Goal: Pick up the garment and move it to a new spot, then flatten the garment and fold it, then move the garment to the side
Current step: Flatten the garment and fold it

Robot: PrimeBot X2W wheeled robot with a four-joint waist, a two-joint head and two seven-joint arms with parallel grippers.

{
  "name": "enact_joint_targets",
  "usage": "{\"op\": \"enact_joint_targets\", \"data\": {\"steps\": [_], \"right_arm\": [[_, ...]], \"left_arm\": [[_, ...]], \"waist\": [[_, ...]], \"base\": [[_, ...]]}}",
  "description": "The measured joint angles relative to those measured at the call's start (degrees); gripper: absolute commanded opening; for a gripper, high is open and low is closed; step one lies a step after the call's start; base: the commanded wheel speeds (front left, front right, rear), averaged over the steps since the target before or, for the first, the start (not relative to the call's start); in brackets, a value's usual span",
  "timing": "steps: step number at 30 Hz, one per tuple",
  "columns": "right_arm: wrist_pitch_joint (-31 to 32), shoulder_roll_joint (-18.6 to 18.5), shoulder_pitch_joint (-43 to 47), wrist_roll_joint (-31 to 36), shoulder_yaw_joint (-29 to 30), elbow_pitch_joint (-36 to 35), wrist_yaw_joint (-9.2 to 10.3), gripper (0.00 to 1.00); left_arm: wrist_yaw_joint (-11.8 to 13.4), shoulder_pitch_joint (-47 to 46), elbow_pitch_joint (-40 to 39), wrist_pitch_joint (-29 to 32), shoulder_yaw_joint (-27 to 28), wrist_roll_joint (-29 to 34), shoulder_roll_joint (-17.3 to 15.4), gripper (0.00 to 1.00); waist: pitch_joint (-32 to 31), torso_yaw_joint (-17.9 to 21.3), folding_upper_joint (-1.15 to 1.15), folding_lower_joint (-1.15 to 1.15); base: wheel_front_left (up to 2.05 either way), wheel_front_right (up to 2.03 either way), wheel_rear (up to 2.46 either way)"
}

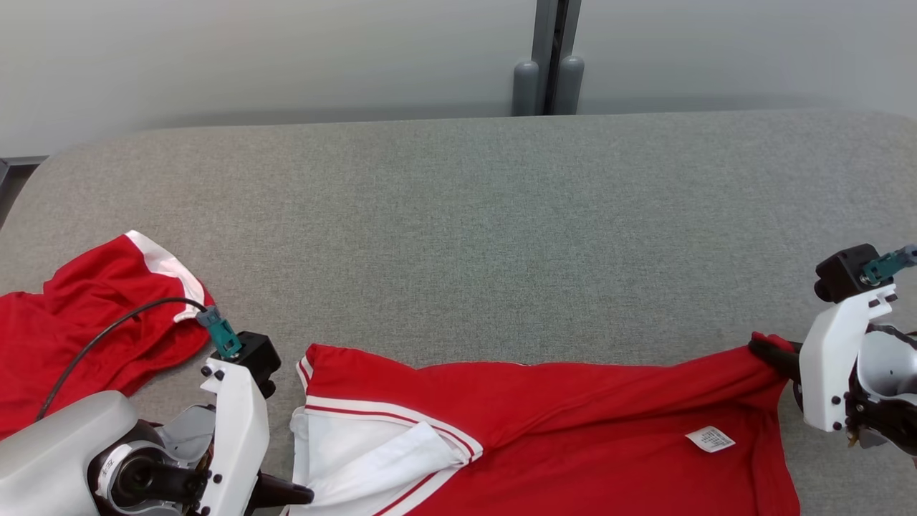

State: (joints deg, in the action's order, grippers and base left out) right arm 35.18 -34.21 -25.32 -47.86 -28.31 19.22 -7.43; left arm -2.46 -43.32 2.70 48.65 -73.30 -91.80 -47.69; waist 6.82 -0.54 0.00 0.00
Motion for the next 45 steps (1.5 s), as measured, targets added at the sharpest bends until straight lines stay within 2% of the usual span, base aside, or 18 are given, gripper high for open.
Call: {"op": "enact_joint_targets", "data": {"steps": [5,13,14,15,16,24,31,38,42,45], "right_arm": [[-0.33,0.38,-1.77,-1.18,-2.19,1.05,0.00,0.00],[3.69,-1.26,-0.38,-5.86,-4.69,1.55,0.00,0.00],[3.70,-1.38,-0.14,-5.97,-4.71,1.81,0.00,0.00],[3.69,-1.36,0.03,-5.97,-4.79,1.97,0.00,0.35],[3.63,-1.29,0.04,-5.99,-4.71,2.14,0.00,1.00],[3.35,-0.65,1.75,-7.03,-3.63,2.94,0.00,1.00],[-1.81,-1.70,4.97,-9.26,2.34,-0.58,0.00,1.00],[-12.34,-0.32,8.55,-8.67,11.95,-6.01,0.00,1.00],[-19.40,2.44,11.68,-5.56,16.74,-8.66,0.00,1.00],[-23.14,5.27,14.44,-3.05,20.01,-9.50,0.00,1.00]], "left_arm": [[0.29,-0.25,-0.75,0.16,0.18,0.09,0.12,0.00],[0.41,-0.09,-1.07,0.24,0.21,0.05,0.18,0.00],[0.49,0.08,-1.07,0.25,0.20,0.01,0.15,0.19],[0.51,0.25,-1.08,0.24,0.20,0.00,0.15,0.81],[0.51,0.37,-1.08,0.23,0.20,0.00,0.14,1.00],[1.01,1.54,-1.12,-0.58,0.88,-0.46,-0.56,1.00],[0.63,1.74,-1.78,-7.17,5.14,-1.42,-2.58,1.00],[-0.12,2.37,-2.11,-23.38,10.34,5.66,-4.67,1.00],[1.76,5.19,-1.97,-34.09,12.71,9.34,-5.14,1.00],[4.35,7.97,-2.59,-43.35,14.83,11.40,-4.85,1.00]], "waist": [[0.98,-0.13,0.00,0.00],[1.36,-0.41,0.00,0.00],[1.27,-0.37,0.00,0.00],[1.14,-0.33,0.00,0.00],[1.01,-0.29,0.00,0.00],[-1.91,-0.04,0.00,0.00],[-5.78,-0.18,0.00,0.00],[-8.18,-0.14,0.00,0.00],[-8.56,-0.04,0.00,0.00],[-8.68,0.06,0.00,0.00]], "base": [[0.00,0.00,0.00],[0.00,0.00,0.00],[0.00,0.00,0.00],[0.00,0.00,0.00],[0.00,0.00,0.00],[0.00,0.00,0.00],[0.00,0.00,0.00],[0.00,0.00,0.00],[0.00,0.00,0.00],[0.00,0.00,0.00]]}}
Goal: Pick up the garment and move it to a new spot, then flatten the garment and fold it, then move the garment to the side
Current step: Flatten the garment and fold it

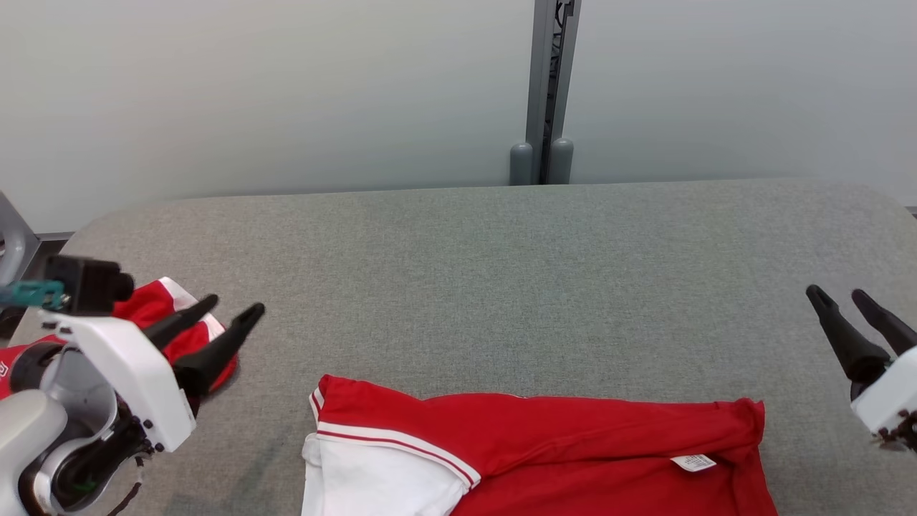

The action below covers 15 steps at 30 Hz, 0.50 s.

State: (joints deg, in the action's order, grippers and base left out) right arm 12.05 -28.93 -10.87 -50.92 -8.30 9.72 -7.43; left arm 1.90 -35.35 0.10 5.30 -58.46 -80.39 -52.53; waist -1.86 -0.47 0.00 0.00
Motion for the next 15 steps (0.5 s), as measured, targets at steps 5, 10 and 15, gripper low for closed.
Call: {"op": "enact_joint_targets", "data": {"steps": [5,10,15], "right_arm": [[-6.55,5.71,5.22,5.24,5.30,-2.29,0.00,1.00],[-10.71,10.68,9.39,10.98,9.57,-3.88,0.00,1.00],[-13.15,17.39,14.51,15.89,12.99,-6.35,0.00,1.00]], "left_arm": [[7.10,6.11,-1.86,-16.30,2.88,5.68,-0.41,1.00],[13.14,12.08,-4.44,-20.08,7.90,8.82,1.20,1.00],[17.50,25.96,-9.60,-20.43,28.05,21.23,11.96,1.00]], "waist": [[0.04,0.42,0.00,0.00],[0.45,0.50,0.00,0.00],[1.02,0.31,0.00,0.00]], "base": [[0.00,0.00,0.00],[0.00,0.00,0.00],[0.00,0.00,0.00]]}}
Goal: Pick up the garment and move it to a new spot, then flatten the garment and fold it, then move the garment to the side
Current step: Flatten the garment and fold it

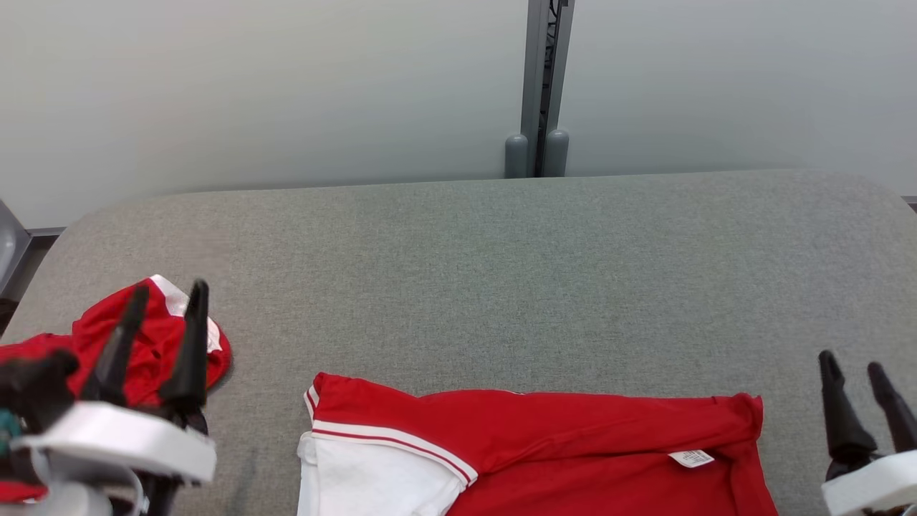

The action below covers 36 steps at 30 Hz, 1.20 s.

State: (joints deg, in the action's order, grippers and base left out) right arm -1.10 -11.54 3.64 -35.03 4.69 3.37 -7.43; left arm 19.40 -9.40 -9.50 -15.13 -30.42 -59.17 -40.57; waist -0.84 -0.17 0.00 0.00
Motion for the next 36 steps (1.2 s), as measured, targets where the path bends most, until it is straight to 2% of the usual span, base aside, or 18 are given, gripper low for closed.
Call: {"op": "enact_joint_targets", "data": {"steps": [1,2,3,7,14,17,24,31,36], "right_arm": [[0.10,0.53,0.57,0.56,-0.21,-0.18,0.00,1.00],[0.10,0.53,0.57,0.56,-0.21,-0.18,0.00,1.00],[0.09,0.94,0.81,1.04,-0.33,-0.31,0.00,1.00],[0.57,1.59,0.74,2.61,-0.96,-0.57,0.00,1.00],[4.16,1.81,-0.32,4.34,-1.40,3.24,0.00,1.00],[6.81,1.58,-1.77,4.25,-2.13,6.99,0.00,1.00],[8.79,0.80,-4.86,2.96,-3.68,17.14,0.00,1.00],[11.81,1.11,-5.61,1.32,-4.46,25.27,0.00,1.00],[14.91,1.52,-6.02,0.11,-4.02,27.42,0.00,1.00]], "left_arm": [[0.11,2.77,-0.44,0.02,2.09,2.11,1.75,1.00],[0.11,2.77,-0.44,0.02,2.09,2.11,1.75,1.00],[0.00,4.97,-0.93,0.04,3.55,4.23,3.24,1.00],[-1.70,9.94,-0.86,0.04,6.43,11.27,7.13,1.00],[-5.70,11.49,1.46,0.03,8.54,16.04,12.51,1.00],[-7.14,11.49,2.85,0.02,8.42,17.05,13.55,1.00],[-9.21,10.24,5.04,0.00,7.75,18.26,14.80,1.00],[-9.76,10.06,6.35,0.01,7.01,18.41,15.34,1.00],[-9.76,10.06,6.37,0.07,6.73,18.41,15.34,1.00]], "waist": [[0.07,0.04,0.00,0.00],[0.07,0.04,0.00,0.00],[0.17,0.09,0.00,0.00],[0.41,0.16,0.00,0.00],[0.30,-0.57,0.00,0.00],[0.66,-0.86,0.00,0.00],[1.67,-2.36,0.00,0.00],[1.54,-3.99,0.00,0.00],[1.38,-4.60,0.00,0.00]], "base": [[0.00,0.00,0.00],[0.00,0.00,0.00],[0.00,0.00,0.00],[0.00,0.00,0.00],[0.00,0.00,0.00],[0.00,0.00,0.00],[0.00,0.00,0.00],[0.00,0.00,0.00],[0.00,0.00,0.00]]}}
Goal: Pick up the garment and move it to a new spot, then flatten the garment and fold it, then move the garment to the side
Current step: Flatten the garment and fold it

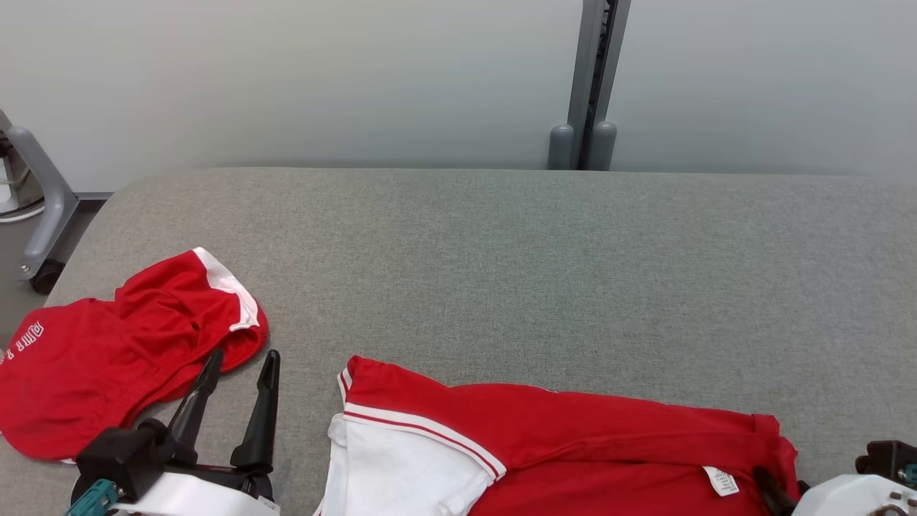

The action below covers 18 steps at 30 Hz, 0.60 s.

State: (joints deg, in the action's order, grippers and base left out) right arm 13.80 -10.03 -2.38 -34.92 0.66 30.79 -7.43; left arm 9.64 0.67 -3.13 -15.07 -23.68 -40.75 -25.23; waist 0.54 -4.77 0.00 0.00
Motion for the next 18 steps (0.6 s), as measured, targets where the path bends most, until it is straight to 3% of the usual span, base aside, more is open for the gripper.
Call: {"op": "enact_joint_targets", "data": {"steps": [8,9,10,18], "right_arm": [[1.89,0.65,-1.83,-1.98,-1.46,1.47,0.02,1.00],[2.05,0.64,-2.00,-2.34,-1.58,1.69,0.02,0.34],[2.05,0.56,-2.09,-2.43,-1.83,1.86,0.02,0.02],[-1.07,0.16,-3.19,-4.69,-4.20,0.37,0.00,0.00]], "left_arm": [[0.02,-0.02,0.12,0.27,-0.51,0.00,0.23,1.00],[0.02,-0.02,0.14,0.27,-0.57,0.00,0.25,1.00],[0.02,-0.04,0.14,0.27,-0.62,0.00,0.29,1.00],[0.26,-0.03,0.23,0.34,-0.89,-0.05,0.48,1.00]], "waist": [[-0.12,-0.22,0.00,0.00],[-0.19,-0.27,0.00,0.00],[-0.24,-0.34,0.00,0.00],[-0.55,-0.26,0.00,0.00]], "base": [[0.00,0.00,0.00],[0.00,0.00,0.00],[0.00,0.00,0.00],[0.00,0.00,0.00]]}}
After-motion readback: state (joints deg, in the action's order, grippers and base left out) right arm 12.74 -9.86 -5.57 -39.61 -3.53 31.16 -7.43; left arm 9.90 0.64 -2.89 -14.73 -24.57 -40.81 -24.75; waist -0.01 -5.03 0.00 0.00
